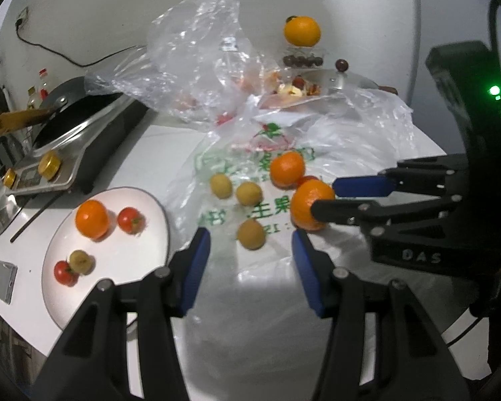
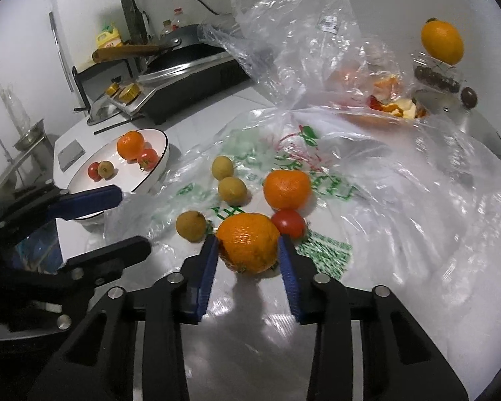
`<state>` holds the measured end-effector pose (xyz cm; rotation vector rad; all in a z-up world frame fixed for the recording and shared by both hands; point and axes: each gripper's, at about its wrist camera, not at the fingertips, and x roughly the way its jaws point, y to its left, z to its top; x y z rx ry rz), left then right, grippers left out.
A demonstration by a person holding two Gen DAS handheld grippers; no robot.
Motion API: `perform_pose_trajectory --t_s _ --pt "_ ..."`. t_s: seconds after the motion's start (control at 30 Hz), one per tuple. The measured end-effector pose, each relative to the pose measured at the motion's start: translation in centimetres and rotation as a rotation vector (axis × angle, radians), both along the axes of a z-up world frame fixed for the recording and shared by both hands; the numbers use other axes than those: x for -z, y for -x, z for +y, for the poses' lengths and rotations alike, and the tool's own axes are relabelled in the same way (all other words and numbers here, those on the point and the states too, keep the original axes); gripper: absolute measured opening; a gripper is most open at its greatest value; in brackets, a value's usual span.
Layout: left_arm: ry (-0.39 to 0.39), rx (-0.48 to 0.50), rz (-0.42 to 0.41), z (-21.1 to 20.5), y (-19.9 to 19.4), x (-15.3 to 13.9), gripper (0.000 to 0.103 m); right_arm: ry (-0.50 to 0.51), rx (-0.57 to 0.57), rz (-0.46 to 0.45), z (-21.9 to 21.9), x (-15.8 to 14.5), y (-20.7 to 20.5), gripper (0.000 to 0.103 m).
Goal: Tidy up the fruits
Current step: 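Grasp a large mandarin with the right gripper while the left gripper grasps a yellow-brown fruit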
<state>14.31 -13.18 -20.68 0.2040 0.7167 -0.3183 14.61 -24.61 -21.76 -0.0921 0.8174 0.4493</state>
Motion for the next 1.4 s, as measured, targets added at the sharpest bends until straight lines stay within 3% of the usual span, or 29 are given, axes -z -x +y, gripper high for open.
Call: perform_pose_trajectory --t_s 0.07,0.4,0.67,1.1,1.27,1.4 --pt "-0.003 0.011 -0.001 -0.5 -0.1 0.2 0.052 -0.001 0.007 -0.006 -0.7 -0.4 0.4 0.028" --pt "-0.015 0.016 0.04 -1.3 -2.0 2.1 0.047 -0.046 0.005 0.002 -2.1 -0.3 0.3 0.029" --pt "-0.024 0.002 0.064 -1.0 -3.3 3.0 0.045 -0.085 -0.027 0.037 -1.3 0.4 -0.7 0.05" --pt "-0.086 0.016 0.051 -1.3 -4.4 4.0 0.033 -0.132 -0.063 0.106 -0.1 1.4 -2.2 0.055" --pt "-0.097 0.038 0.044 -1.7 -4.3 4.1 0.031 -0.108 -0.054 0.133 0.3 2.3 -2.8 0.055" --pt "-0.102 0.057 0.047 -1.9 -4.1 4.2 0.028 -0.12 -0.052 0.12 0.1 2.0 -2.7 0.049"
